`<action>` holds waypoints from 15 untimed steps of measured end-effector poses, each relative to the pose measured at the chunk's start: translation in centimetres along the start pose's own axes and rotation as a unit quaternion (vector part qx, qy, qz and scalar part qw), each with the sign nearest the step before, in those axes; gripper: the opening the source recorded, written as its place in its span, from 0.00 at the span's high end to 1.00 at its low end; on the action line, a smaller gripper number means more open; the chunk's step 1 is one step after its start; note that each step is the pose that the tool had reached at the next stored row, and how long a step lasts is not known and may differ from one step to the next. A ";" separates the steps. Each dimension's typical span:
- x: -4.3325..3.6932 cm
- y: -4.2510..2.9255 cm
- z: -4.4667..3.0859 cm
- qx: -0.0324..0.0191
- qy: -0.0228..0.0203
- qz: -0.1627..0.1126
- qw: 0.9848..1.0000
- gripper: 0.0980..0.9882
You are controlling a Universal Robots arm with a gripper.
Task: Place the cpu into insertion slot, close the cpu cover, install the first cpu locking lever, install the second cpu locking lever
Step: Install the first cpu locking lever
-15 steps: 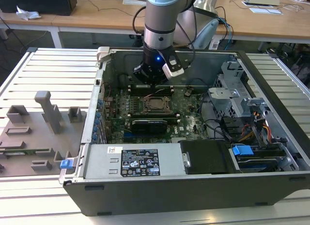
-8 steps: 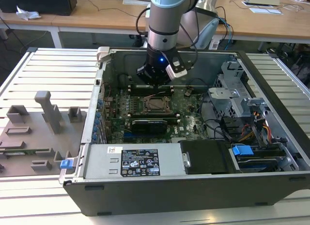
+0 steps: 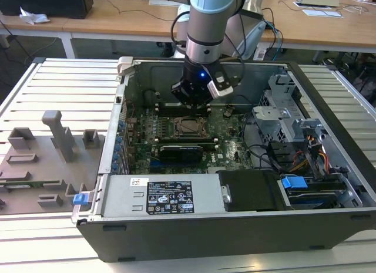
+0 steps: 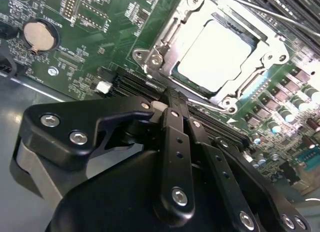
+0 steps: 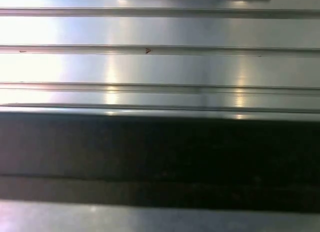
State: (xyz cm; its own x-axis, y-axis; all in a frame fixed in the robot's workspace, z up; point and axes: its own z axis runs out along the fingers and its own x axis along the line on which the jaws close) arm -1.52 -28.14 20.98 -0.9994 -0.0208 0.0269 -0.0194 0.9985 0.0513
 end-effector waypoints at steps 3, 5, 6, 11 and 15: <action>-0.32 -0.03 0.21 0.000 0.000 0.000 1.000 0.99; -0.44 -0.05 0.34 0.000 0.000 0.000 1.000 0.99; -0.47 -0.07 0.40 0.000 0.000 0.000 1.000 0.99; -0.52 -0.42 0.59 0.000 0.000 0.000 1.000 0.99; -0.91 -0.55 0.84 -0.001 0.000 0.000 1.000 0.99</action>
State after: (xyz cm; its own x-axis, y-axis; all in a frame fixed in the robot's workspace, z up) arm -0.63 -28.63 20.10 -0.9994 -0.0210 0.0272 -0.0195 0.9984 0.0524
